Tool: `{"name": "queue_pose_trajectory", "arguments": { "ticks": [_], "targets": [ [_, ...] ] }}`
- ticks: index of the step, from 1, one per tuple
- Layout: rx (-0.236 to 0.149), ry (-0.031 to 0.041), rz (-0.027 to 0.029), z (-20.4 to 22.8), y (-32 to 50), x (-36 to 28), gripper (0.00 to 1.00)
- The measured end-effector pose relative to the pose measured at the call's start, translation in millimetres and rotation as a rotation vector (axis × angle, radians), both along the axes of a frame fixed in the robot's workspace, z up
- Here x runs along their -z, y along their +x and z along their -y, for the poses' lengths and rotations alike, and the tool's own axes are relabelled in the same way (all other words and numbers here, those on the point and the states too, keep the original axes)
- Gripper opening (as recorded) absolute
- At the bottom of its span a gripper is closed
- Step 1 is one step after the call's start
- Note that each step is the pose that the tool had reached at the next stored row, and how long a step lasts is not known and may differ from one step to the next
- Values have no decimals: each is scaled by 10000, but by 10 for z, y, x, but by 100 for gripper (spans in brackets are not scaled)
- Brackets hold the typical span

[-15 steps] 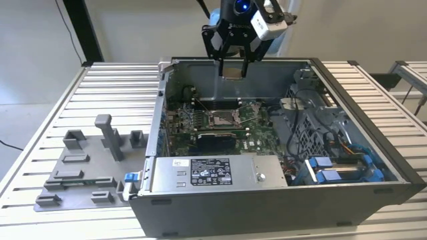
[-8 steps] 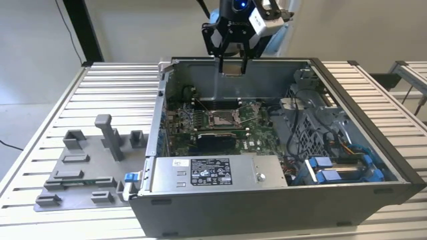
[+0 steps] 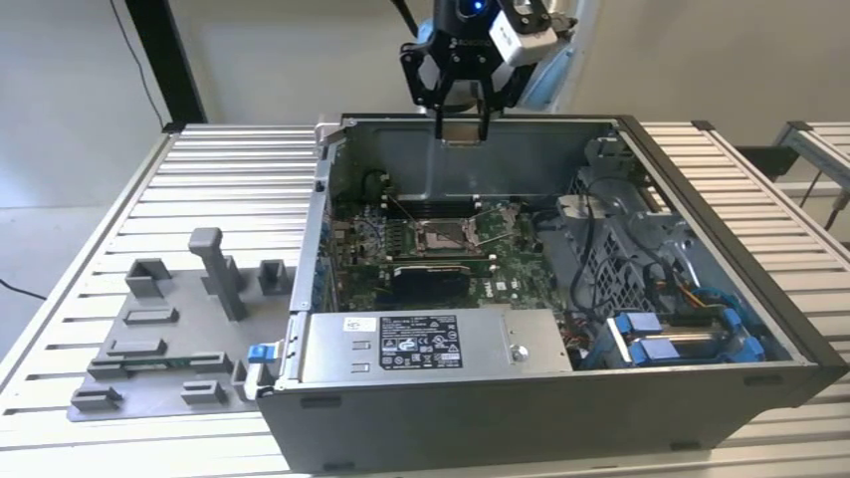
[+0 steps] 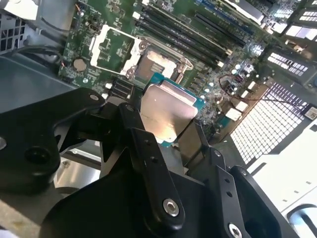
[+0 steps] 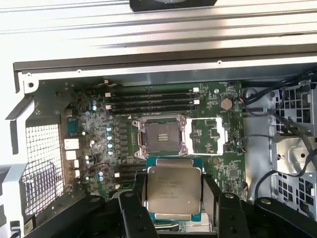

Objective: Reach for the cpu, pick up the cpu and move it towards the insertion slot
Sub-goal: 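Pick up the cpu and move it towards the insertion slot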

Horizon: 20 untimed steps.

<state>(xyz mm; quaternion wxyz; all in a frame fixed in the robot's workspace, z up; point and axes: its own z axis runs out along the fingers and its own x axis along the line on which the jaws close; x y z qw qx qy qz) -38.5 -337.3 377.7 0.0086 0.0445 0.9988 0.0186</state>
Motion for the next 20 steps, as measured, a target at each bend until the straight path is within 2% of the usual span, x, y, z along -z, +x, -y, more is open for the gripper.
{"name": "queue_pose_trajectory", "arguments": {
  "ticks": [4, 10, 20],
  "targets": [
    [0, -71, 1, -11, -4, 1, 0],
    [-8, -80, 5, -14, -18, 2, 0],
    [-45, -87, -2, -113, -43, 51, 0]
  ]
}}
